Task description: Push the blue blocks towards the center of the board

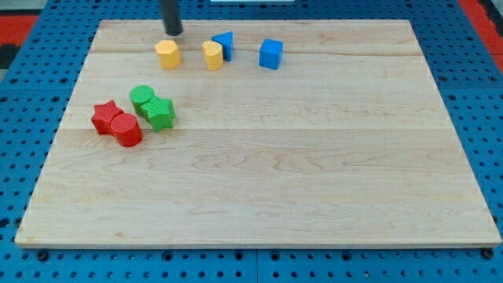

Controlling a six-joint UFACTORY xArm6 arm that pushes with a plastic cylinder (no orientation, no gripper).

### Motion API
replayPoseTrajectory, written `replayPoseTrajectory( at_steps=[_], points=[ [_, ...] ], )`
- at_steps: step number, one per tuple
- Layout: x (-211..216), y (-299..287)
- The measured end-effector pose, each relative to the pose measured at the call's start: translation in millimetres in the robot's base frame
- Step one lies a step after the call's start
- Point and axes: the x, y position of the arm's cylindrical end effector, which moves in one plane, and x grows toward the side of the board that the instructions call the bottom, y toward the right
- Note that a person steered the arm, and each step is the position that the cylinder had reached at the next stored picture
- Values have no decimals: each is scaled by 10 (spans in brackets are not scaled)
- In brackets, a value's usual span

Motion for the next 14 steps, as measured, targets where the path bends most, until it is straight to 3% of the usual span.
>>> replayPoseTrajectory(
  at_steps=[3, 5, 8, 9, 10, 12, 14],
  points=[
    [70, 50],
    [334, 82],
    [334, 1160],
    [544, 1546],
    [1068, 1783],
    [623, 1280],
    [179, 1909]
  ],
)
